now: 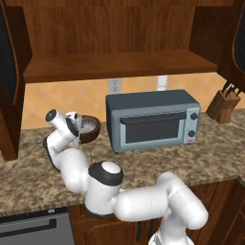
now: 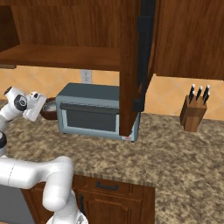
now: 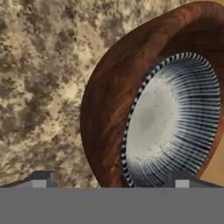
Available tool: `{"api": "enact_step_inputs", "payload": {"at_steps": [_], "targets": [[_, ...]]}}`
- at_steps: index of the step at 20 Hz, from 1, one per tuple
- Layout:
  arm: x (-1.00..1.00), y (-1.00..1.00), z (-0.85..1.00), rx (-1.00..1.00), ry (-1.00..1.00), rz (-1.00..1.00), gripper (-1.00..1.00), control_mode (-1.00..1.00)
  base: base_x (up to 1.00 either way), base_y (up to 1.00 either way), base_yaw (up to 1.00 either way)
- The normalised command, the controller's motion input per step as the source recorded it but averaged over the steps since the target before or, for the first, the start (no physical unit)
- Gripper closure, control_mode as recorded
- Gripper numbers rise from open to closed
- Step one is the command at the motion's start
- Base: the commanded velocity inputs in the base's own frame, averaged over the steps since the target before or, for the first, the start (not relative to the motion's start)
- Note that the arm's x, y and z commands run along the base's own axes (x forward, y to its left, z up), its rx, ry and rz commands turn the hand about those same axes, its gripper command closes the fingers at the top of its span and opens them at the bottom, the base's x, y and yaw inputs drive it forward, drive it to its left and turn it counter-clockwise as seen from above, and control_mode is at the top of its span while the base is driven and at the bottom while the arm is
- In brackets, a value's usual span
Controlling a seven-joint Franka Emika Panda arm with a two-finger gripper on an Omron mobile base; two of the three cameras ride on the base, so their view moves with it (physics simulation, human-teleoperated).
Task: Pick up the bowls on the counter and stack them on top of one another in the open cabinet. Place the smaller bowl on top of the larger bowl.
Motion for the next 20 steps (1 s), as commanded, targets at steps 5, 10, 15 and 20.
{"api": "enact_step_inputs", "payload": {"at_steps": [5, 10, 15, 20], "targets": [[0.29, 0.0, -0.3, 0.0, 0.09, 0.0, 1.0, -1.0, 0.0, 0.0, 0.0], [0.01, 0.0, 0.0, 0.0, 0.01, 0.0, 1.0, -1.0, 0.0, 0.0, 0.0], [-0.31, 0.0, 0.0, 0.0, -0.01, 0.0, 1.0, -1.0, 0.0, 0.0, 0.0], [-0.98, 0.0, 0.29, 0.0, -0.13, 0.0, 1.0, -1.0, 0.0, 0.0, 0.0]]}}
